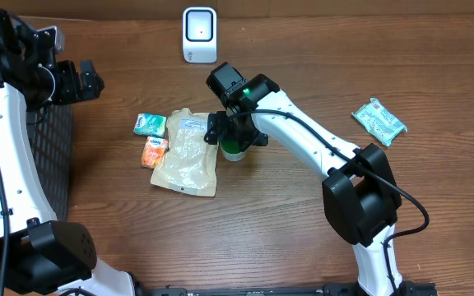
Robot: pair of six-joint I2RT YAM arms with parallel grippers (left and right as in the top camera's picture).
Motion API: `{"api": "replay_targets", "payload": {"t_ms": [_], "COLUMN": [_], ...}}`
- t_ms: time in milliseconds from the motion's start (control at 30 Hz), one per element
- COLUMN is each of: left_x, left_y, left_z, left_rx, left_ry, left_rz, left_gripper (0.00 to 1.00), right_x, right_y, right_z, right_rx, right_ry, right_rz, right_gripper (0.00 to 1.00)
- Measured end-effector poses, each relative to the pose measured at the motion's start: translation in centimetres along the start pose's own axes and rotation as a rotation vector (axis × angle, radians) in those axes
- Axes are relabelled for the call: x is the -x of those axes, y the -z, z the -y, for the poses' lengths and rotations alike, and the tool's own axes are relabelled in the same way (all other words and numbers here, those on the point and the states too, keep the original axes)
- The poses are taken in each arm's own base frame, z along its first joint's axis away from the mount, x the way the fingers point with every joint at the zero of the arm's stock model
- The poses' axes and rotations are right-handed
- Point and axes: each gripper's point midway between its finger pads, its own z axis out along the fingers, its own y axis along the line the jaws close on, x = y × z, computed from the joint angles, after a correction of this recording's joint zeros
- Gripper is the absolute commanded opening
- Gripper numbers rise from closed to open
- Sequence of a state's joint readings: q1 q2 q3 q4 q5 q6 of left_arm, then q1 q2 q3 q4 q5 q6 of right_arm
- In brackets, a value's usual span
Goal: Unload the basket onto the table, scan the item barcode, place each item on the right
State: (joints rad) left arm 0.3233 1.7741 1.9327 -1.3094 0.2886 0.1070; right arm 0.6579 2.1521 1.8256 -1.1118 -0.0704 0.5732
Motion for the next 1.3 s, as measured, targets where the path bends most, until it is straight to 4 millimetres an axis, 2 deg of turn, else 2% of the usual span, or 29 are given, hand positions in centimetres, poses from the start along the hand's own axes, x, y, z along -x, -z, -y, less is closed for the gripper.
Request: {"api": "replay_targets", "payload": {"t_ms": [333,400,700,867,1033,1300], "left_x": [0.0,0.0,0.0,0.0,0.0,0.0], "left_y": [0.0,0.0,0.0,0.0,0.0,0.0], "left_z": [0.0,0.0,0.0,0.0,0.0,0.0], "left_rx": [0.000,0.000,0.000,0.000,0.000,0.000], "left_ry": [0.000,0.000,0.000,0.000,0.000,0.000], "left_rz": [0.000,0.000,0.000,0.000,0.000,0.000], "left_gripper": [1.00,0.99,0.99,1.00,1.00,0.99], "right_x": [-0.8,-0.7,0.0,0.3,0.1,-0.2], "right_y": [-1.0,-1.0,-0.9,-0.9,-0.7,1.3], "right_z": [0.7,0.8,1.2,1.2,1.3,1.8], "right_rx": [-0.018,-0.022,-0.053,-0.056,-0.064,-0.093], "right_ry": [-0.014,-0.016,-0.011,0.037,0.174,0.600], "right_rz": [-0.023,-0.020,0.019,0.030,0.018,-0.037], "right_gripper": [0.85,0.82,0.57,0.56,0.57,0.57]}}
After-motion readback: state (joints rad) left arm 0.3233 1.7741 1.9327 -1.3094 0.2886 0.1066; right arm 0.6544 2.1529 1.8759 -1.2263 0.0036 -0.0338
